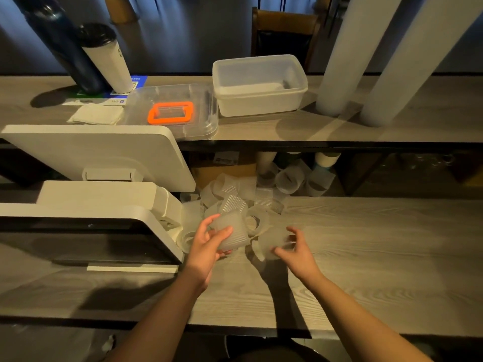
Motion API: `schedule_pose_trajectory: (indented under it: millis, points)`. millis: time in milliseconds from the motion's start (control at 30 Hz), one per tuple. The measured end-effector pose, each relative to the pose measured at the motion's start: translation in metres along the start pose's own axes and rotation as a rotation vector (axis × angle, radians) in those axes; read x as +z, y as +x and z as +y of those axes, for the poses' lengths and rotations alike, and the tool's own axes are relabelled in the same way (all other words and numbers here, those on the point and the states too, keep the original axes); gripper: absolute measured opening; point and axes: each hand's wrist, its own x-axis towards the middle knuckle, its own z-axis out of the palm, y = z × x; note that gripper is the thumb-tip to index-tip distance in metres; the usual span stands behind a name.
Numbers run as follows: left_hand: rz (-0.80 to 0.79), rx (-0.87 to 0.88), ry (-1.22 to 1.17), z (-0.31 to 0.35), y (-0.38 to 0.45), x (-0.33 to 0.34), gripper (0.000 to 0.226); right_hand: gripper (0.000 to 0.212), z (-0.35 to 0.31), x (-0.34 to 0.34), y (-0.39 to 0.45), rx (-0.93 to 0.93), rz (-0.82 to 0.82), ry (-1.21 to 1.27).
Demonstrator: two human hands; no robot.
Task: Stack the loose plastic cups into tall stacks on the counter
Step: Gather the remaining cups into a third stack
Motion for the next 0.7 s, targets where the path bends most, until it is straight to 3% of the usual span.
schedule_pose_trajectory:
  millis: [100,200,267,500,700]
  points:
    - [-0.054,0.000,0.022,-0.002,-0.003,0.003,0.058,0.064,-0.021,-0.019,-0.009,0.000,0.001,0.276]
    - [-0.110,-0.006,0.029,-0.003,-0.006,0.010,0.058,0.078,-0.043,-0.037,-0.019,-0.034,-0.052,0.406]
    - [-0.143,-0.005,0.027,-0.002,-0.007,0.017,0.058,0.082,-0.057,-0.043,-0.027,-0.079,-0.070,0.388]
    - [-0.213,0.026,0.091,0.000,-0.010,0.034,0.065,0.068,-0.073,-0.042,-0.047,-0.208,-0.029,0.266]
    - [-0.242,0.048,0.130,0.007,-0.016,0.035,0.064,0.068,-0.074,-0.041,-0.055,-0.246,-0.127,0.198]
